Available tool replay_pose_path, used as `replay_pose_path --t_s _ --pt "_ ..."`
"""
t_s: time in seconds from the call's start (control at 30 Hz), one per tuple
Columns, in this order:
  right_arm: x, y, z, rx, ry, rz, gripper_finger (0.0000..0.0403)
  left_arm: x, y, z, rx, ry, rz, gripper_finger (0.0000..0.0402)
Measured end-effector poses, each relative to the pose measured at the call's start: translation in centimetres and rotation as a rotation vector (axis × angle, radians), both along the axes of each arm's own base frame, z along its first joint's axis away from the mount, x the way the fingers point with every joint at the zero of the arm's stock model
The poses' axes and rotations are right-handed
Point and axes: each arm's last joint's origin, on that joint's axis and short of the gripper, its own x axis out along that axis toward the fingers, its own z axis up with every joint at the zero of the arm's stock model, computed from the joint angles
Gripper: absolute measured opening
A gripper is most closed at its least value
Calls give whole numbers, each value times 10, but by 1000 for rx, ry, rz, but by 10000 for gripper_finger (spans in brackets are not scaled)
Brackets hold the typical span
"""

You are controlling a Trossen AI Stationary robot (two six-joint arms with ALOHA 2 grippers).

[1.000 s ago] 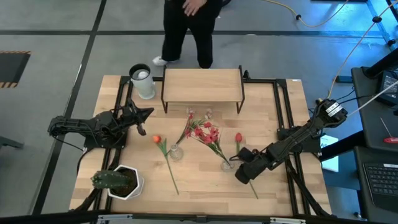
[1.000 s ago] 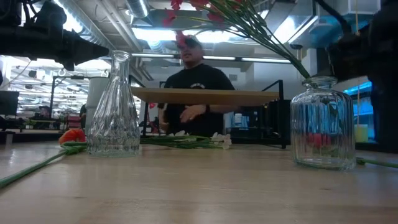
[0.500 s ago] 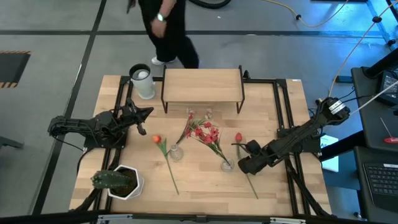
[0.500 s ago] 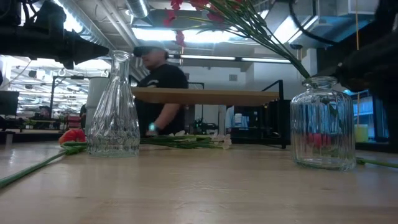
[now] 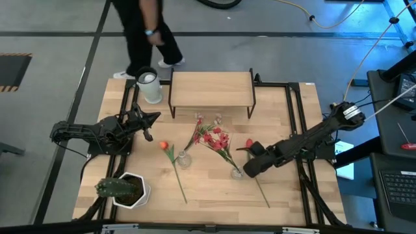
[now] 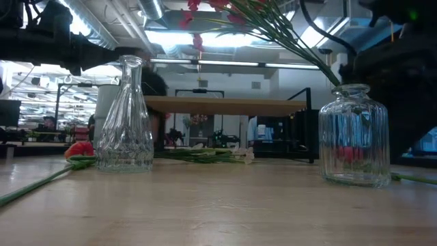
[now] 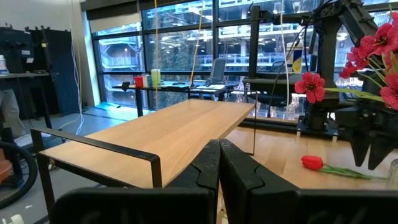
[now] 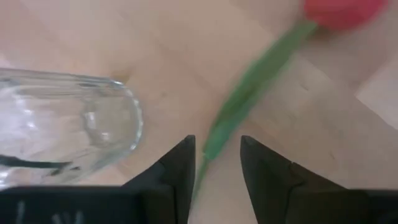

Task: Pick and place flowers into a vace then onto a shelf
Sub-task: Put the pink flower into the right transparent vase

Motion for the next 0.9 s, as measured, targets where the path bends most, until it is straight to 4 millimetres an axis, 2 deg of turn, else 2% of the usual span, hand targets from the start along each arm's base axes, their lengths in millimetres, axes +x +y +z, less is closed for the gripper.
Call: replay_pose_path --t_s 0.1,0.57,0.9 --pt "5 1 -3 -15 -22 56 130 0 0 0 0 0 0 4" --pt "13 0 -26 -70 46 21 129 0 0 0 0 1 1 4" --pt "7 -2 -18 -36 54 -18 129 0 0 0 -1 0 8 4"
